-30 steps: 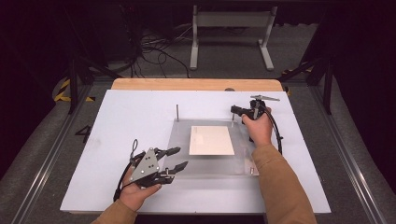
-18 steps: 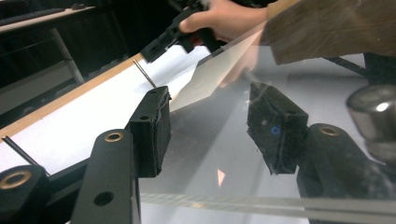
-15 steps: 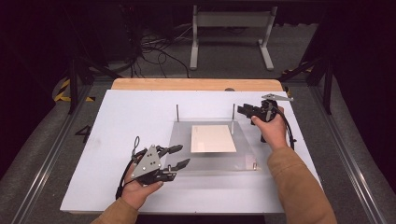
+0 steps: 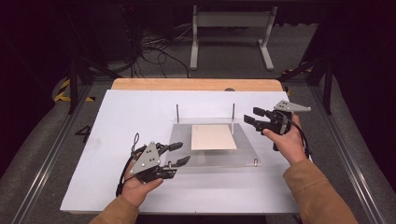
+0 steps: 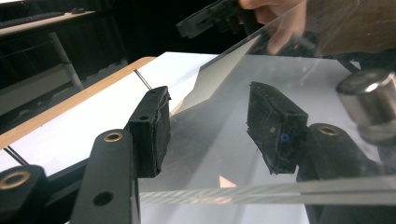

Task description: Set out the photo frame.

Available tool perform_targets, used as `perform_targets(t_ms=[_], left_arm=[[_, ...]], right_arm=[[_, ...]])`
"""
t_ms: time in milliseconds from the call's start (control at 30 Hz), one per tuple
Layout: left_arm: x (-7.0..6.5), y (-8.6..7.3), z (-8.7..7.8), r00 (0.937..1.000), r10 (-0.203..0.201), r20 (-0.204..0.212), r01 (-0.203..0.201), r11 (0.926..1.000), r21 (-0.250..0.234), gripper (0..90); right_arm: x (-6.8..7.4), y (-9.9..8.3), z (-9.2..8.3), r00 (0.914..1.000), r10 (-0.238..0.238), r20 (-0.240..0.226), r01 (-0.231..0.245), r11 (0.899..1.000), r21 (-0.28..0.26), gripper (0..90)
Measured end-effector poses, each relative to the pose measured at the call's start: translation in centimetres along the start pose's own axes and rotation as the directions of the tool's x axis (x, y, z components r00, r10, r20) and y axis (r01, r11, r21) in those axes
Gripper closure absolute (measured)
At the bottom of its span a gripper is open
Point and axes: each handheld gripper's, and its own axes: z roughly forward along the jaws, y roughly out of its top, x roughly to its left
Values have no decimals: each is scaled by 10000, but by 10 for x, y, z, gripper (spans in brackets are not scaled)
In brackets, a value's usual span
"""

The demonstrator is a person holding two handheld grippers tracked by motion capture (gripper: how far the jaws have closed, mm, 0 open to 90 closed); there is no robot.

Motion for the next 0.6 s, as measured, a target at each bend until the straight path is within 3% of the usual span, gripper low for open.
perform_targets(t_ms=[167,300,367,600], left_arm=[[1,2,-1,10000,-55,59,55,10000,-26,473],[2,3,-1,9999,-75,70,76,9999,-74,473],[2,4,-1,9999,-134,91,134,9999,-84,473],[3,4,-1,9997,-181,183,183,9997,-134,472]], right_arm=[[9,-5,-21,9999,82,73,-79,9989,-457,331],[22,-7,-39,9992,-392,-93,386,9975,-592,335],[27,-8,-49,9977,-670,68,673,9954,-679,336],[35,-17,-78,9933,-1147,127,1153,9915,-605,327]])
